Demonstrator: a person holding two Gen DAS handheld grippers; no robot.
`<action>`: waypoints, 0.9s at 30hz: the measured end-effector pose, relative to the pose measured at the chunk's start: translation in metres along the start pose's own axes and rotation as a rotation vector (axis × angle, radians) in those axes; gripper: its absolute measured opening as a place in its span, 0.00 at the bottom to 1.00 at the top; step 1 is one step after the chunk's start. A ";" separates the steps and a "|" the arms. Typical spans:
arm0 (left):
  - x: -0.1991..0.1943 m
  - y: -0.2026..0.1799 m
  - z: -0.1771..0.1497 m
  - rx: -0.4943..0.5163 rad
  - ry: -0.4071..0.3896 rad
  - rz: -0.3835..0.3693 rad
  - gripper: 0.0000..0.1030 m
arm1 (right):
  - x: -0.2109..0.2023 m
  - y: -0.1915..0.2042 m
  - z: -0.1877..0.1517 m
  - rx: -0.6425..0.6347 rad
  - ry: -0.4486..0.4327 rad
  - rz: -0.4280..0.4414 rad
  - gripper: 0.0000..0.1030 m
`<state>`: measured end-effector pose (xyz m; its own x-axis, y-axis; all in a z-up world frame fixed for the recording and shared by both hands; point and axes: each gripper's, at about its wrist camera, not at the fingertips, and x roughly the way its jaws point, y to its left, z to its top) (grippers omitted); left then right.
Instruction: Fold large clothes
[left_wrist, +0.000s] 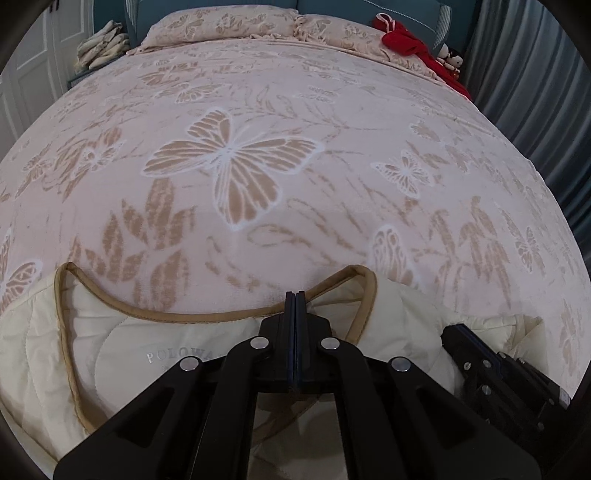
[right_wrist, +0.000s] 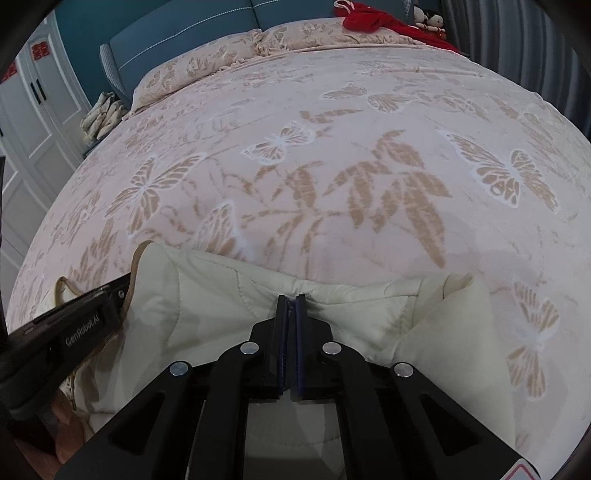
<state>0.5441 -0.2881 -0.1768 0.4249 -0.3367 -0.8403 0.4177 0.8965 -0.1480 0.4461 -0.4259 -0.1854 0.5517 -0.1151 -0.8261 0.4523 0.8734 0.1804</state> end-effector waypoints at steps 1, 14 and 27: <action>0.001 0.000 -0.002 0.004 -0.007 0.003 0.00 | 0.001 0.001 -0.001 -0.007 -0.008 -0.008 0.00; -0.080 0.048 -0.012 -0.086 -0.147 0.048 0.38 | -0.051 0.010 0.011 0.034 -0.057 0.059 0.16; -0.043 0.100 -0.025 -0.014 -0.047 0.236 0.37 | 0.009 0.127 -0.007 -0.229 0.060 0.074 0.05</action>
<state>0.5479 -0.1771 -0.1687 0.5461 -0.1299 -0.8276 0.2913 0.9557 0.0422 0.5036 -0.3124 -0.1737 0.5317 -0.0243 -0.8466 0.2375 0.9637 0.1215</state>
